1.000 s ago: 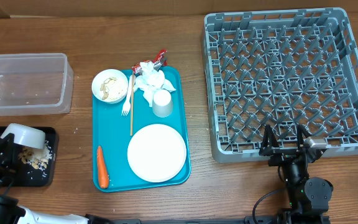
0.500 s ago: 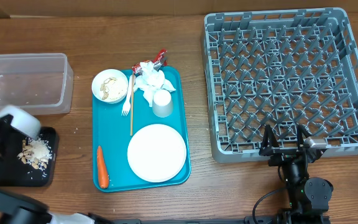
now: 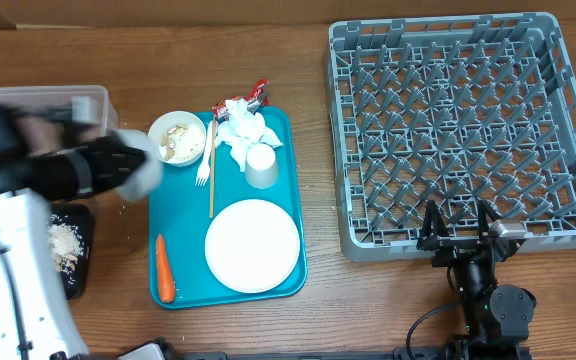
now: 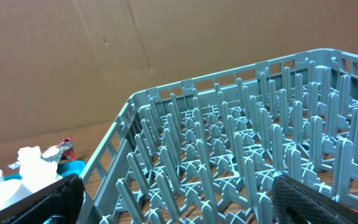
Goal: Sort waste into correct bins and load items into the dishwasher rack
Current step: 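Return the emptied bowl to the teal tray and release it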
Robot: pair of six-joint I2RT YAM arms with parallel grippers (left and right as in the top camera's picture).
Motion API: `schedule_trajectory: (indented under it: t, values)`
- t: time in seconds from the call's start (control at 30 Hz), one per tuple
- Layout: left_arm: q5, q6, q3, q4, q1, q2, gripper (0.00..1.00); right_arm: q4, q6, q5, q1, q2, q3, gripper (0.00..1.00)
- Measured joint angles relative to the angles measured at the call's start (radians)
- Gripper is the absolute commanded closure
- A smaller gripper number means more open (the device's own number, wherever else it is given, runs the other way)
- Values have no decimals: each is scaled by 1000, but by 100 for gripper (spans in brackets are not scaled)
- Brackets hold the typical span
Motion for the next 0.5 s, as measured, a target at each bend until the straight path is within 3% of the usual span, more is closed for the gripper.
schedule_trajectory:
  t: [0.23, 0.5]
  values:
    - [-562, -270, -3, -40, -419, 0, 96, 0, 0, 0, 0, 0, 0, 0]
    - [-736, -444, -63, -39, -502, 72, 96, -1, 0, 0, 0, 0, 0, 0]
